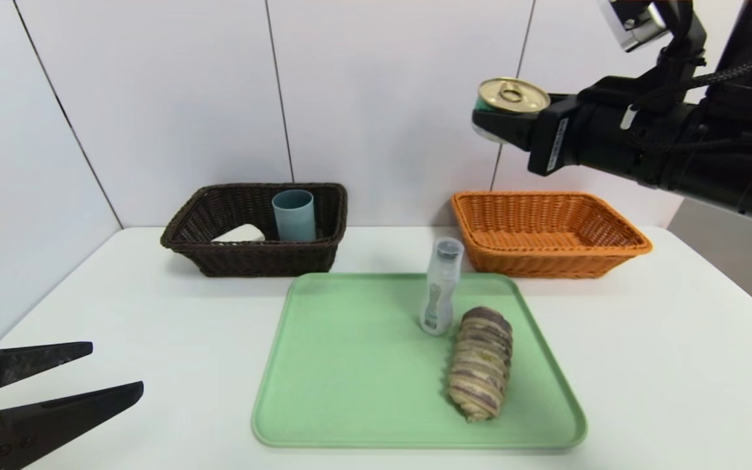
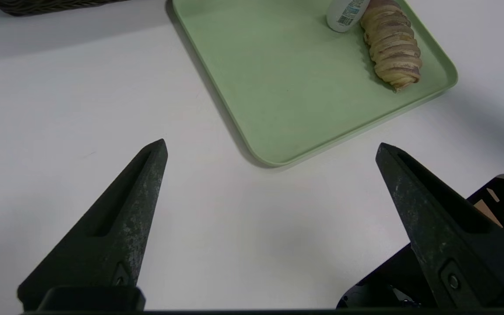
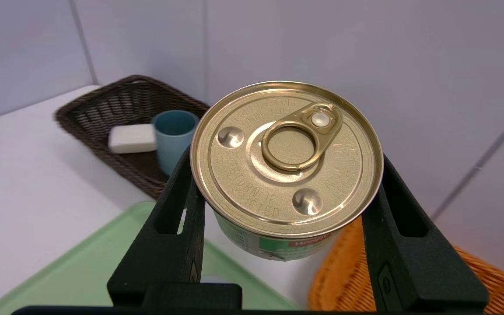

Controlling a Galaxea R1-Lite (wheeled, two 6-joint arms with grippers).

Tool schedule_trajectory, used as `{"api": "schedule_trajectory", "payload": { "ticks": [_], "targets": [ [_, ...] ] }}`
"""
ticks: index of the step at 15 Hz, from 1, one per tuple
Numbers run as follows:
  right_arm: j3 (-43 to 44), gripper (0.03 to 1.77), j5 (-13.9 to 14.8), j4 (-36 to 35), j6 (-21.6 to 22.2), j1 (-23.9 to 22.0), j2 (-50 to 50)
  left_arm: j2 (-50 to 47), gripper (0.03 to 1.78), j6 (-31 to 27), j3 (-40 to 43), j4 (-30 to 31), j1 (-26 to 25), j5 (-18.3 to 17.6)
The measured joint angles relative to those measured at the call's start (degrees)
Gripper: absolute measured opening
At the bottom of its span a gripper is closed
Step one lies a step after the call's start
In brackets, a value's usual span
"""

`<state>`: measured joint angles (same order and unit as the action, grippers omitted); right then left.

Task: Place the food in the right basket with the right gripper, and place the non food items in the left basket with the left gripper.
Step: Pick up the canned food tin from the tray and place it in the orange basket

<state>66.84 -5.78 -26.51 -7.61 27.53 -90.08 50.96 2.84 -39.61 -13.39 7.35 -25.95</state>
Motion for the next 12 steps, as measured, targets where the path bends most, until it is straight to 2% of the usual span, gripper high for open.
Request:
{"api": "schedule_trajectory", "payload": {
  "ticks": [6, 9, 12],
  "targets": [
    [3.77, 0.98, -0.5, 7.83, 0.09, -13.69, -2.45, 3.8, 1.69, 0.0, -2.67, 1.71, 0.04, -0.01],
    [4.94, 0.98, -0.15, 11.74, 0.11, -17.8, -6.18, 6.56, 1.69, 0.02, -3.56, 3.39, 0.22, 0.0],
    [5.32, 0.98, -0.09, 12.37, 0.11, -19.96, -10.25, 9.37, 1.69, 0.0, -4.96, 4.92, 0.8, 0.0]
  ]
}}
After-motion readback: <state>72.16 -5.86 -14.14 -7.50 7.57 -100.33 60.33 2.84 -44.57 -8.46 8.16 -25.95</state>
